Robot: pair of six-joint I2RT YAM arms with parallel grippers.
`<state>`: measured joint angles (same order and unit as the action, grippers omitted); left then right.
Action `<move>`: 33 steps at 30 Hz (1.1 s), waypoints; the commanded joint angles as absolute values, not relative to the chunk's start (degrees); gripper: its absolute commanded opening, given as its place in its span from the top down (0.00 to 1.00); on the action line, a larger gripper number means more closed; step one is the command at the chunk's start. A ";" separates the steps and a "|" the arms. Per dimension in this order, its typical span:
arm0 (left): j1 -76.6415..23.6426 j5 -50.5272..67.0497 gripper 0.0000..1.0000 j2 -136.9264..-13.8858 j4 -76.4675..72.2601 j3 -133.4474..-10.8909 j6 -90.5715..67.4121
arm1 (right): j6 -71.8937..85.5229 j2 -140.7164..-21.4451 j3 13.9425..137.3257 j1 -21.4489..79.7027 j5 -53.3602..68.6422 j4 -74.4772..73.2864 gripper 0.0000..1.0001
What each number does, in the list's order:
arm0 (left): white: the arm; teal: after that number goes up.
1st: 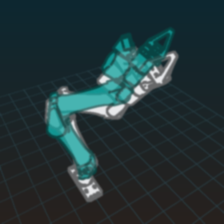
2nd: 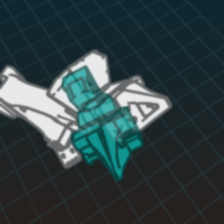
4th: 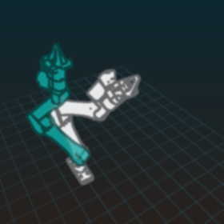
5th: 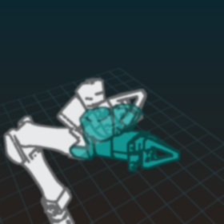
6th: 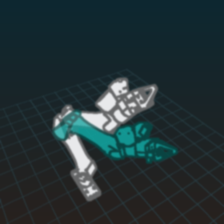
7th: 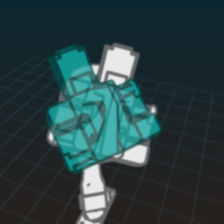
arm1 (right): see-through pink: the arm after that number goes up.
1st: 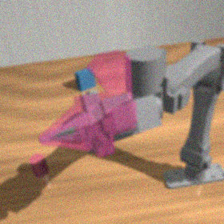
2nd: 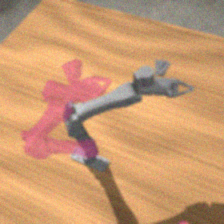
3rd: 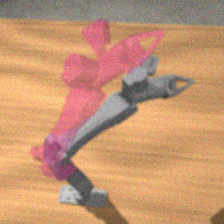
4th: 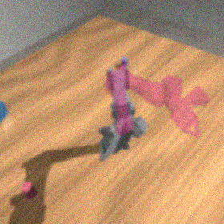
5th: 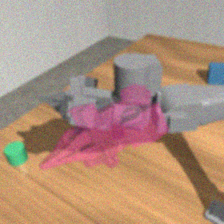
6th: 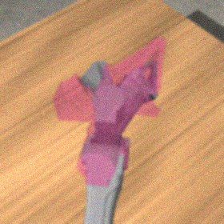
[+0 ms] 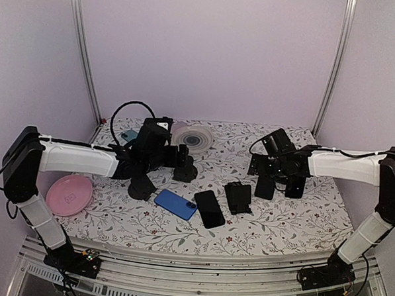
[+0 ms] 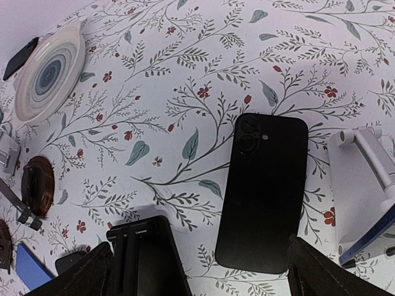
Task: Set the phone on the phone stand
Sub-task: Pick up the phone at the center of the board.
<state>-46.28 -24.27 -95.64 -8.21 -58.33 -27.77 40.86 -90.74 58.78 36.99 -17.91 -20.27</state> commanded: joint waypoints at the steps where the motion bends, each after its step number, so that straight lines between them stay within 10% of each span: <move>1: -46.93 -25.22 0.03 -93.55 -8.35 -56.92 -28.39 | 43.84 -95.02 62.45 35.35 -19.42 -22.20 0.07; 33: -46.92 -26.22 0.03 -91.41 -8.25 -54.77 -28.53 | 47.92 -115.99 73.81 29.09 -23.29 -28.83 0.17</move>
<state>-46.35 -25.34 -93.23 -8.03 -55.48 -28.16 46.78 -113.71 72.90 29.56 -22.04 -27.05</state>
